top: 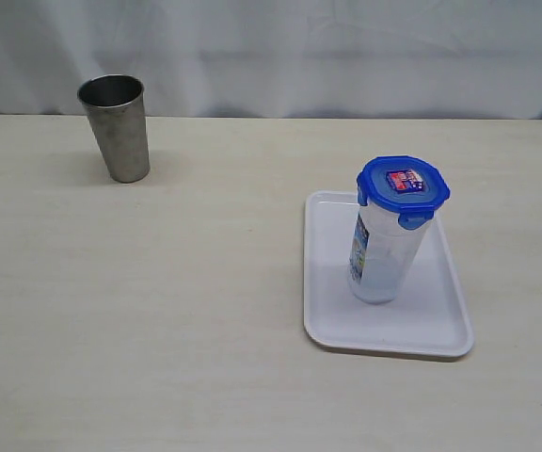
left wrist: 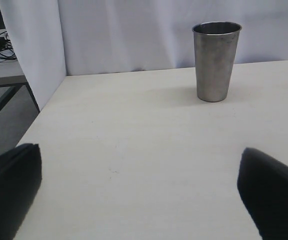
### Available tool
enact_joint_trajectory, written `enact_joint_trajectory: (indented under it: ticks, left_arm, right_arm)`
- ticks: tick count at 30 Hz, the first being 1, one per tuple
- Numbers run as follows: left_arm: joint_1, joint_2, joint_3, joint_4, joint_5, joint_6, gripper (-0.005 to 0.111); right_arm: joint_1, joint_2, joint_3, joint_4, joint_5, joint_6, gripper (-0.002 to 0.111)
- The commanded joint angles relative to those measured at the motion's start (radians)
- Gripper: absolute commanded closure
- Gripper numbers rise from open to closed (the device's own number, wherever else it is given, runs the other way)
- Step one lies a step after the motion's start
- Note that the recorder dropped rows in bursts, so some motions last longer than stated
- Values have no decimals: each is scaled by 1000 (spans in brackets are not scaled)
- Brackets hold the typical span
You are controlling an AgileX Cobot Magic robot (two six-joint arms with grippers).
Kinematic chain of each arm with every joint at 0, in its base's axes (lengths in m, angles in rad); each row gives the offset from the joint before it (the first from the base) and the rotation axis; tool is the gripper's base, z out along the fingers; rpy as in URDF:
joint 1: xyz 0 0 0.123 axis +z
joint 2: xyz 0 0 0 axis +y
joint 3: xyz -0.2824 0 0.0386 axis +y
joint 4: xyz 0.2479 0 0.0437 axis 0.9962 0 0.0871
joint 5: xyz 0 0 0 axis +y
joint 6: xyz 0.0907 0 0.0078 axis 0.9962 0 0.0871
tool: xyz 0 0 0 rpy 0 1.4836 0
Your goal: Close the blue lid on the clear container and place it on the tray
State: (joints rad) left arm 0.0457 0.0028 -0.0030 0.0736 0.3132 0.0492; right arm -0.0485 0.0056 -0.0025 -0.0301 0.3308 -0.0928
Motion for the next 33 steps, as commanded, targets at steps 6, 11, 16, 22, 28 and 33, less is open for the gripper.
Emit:
enact_joint_trajectory:
  ticks: [6, 11, 16, 22, 28, 33]
  left_arm:
    - [-1, -3, 3, -5, -5, 2, 2]
    - [-1, -3, 3, -3, -5, 2, 2]
    - [-1, -3, 3, 17, 26, 2, 2]
    - [-1, -3, 3, 15, 55, 3, 63]
    - [-1, -3, 3, 15, 55, 3, 107]
    - [-1, -3, 3, 19, 55, 3, 107]
  right_arm:
    - [-7, -6, 3, 0, 5, 3, 104]
    - [-7, -6, 3, 0, 5, 3, 104]
    - [-7, -6, 3, 0, 5, 3, 104]
    - [-7, -6, 3, 0, 5, 3, 104]
    - [-7, -6, 3, 0, 8, 3, 104]
    - [-7, -6, 3, 0, 8, 3, 104]
